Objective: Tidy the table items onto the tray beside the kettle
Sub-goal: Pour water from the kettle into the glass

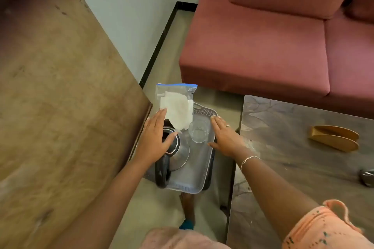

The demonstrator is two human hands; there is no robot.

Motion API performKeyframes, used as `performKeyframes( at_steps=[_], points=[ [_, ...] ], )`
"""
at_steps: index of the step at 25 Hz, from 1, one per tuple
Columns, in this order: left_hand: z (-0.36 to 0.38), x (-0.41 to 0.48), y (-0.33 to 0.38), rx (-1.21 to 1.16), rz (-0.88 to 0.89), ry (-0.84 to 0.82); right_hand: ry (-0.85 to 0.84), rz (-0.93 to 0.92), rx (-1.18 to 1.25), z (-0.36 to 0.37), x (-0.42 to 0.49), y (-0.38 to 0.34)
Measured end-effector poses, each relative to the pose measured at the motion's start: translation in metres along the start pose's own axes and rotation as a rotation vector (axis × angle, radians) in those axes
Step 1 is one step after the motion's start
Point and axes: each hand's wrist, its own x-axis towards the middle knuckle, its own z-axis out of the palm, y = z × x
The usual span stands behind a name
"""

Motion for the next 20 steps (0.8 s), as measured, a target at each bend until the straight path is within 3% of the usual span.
performKeyframes(
  at_steps=[4,16,20],
  points=[
    [0.003,0.003,-0.005,-0.050,-0.026,0.030,-0.123,-0.038,-0.097,0.020,0.026,0.001],
    [0.000,0.026,-0.004,-0.196,-0.087,0.028,-0.108,-0.038,-0.115,0.067,0.073,0.003],
    [0.000,0.027,-0.002,-0.244,-0.093,0.026,-0.068,-0.010,-0.018,0.072,0.079,0.000]
  ],
)
